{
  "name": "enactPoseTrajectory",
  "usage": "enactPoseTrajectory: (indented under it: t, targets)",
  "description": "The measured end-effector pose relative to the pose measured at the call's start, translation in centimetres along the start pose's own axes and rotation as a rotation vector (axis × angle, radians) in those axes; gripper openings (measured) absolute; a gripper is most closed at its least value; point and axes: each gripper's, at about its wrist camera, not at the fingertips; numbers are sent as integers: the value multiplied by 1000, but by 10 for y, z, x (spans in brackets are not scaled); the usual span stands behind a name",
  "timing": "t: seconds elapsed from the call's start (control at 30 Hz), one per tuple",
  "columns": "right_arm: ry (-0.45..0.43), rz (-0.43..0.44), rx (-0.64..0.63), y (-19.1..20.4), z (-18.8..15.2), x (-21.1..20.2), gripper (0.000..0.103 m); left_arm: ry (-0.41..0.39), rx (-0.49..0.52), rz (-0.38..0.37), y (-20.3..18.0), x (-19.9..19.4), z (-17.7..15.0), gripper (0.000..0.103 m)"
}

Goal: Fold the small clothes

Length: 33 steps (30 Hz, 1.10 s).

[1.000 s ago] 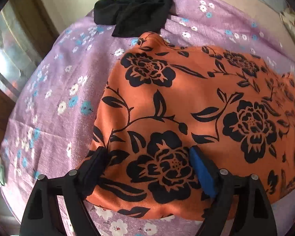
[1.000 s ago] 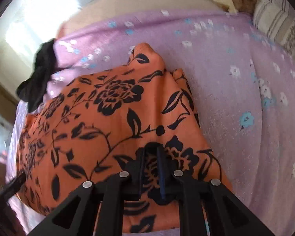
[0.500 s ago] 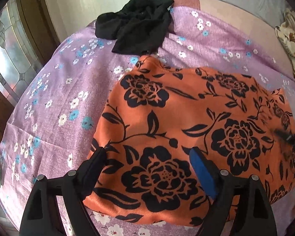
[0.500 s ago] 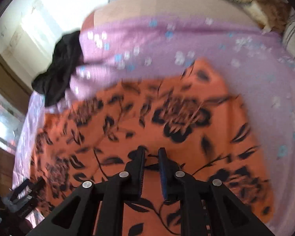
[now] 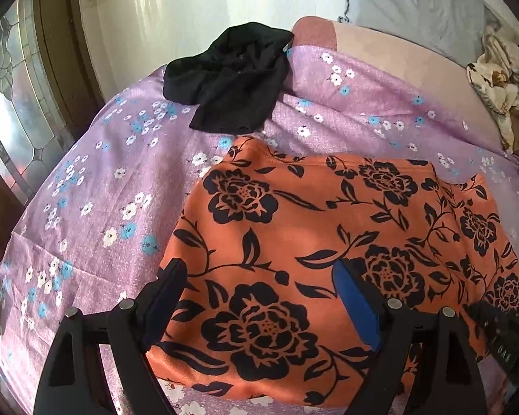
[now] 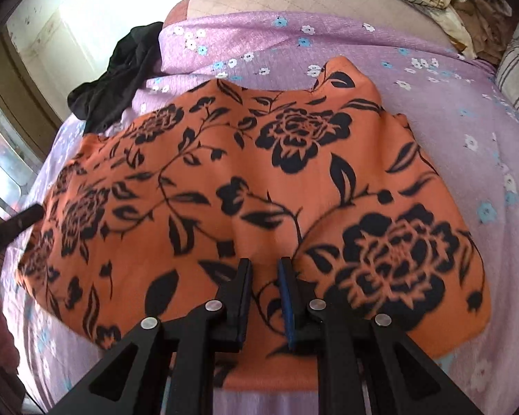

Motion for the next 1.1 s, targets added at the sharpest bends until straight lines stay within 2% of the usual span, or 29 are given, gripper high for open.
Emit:
enactPoseTrajectory:
  t: [0.27,0.5,0.6,0.7,0.8,0.9,1.0,1.03,1.07,1.1]
  targets:
    - [12,30,38,-9,-14,-10,20,1,2,-9,-1,0,-1,87]
    - [9,86,100,-20,-26,-14,19,86,-8,8,3,18,-3,87]
    - [3,110,119,-22,-31,-16,19,128,-27,54,9,28,-5,87]
    - [11,108,114,-21,-33,-19,19,178,-49,134,21,40,-8,87]
    - [27,123,112,-21,-29,-25,19,212,-71,129,30,49,-8,89]
    - [48,190,205,-39,-26,-37,19,208,-65,139,29,47,-7,89]
    - [-52,180,265,-64,-15,-64,20,202,-67,140,28,45,-6,89]
    - [-97,152,276,-74,-9,-74,22,197,-75,134,29,44,-4,89]
    - [-121,125,288,-81,-5,-80,33,191,-86,130,31,42,-3,89]
    - [-135,103,300,-89,-1,-84,59,188,-94,131,32,40,-3,89]
Point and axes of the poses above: each gripper's, at about its wrist camera, not at the fingertips, and x roughly the way its jaws point, y to its left, z to its top, and after that the axes turned 2 degrees about z, right-handed
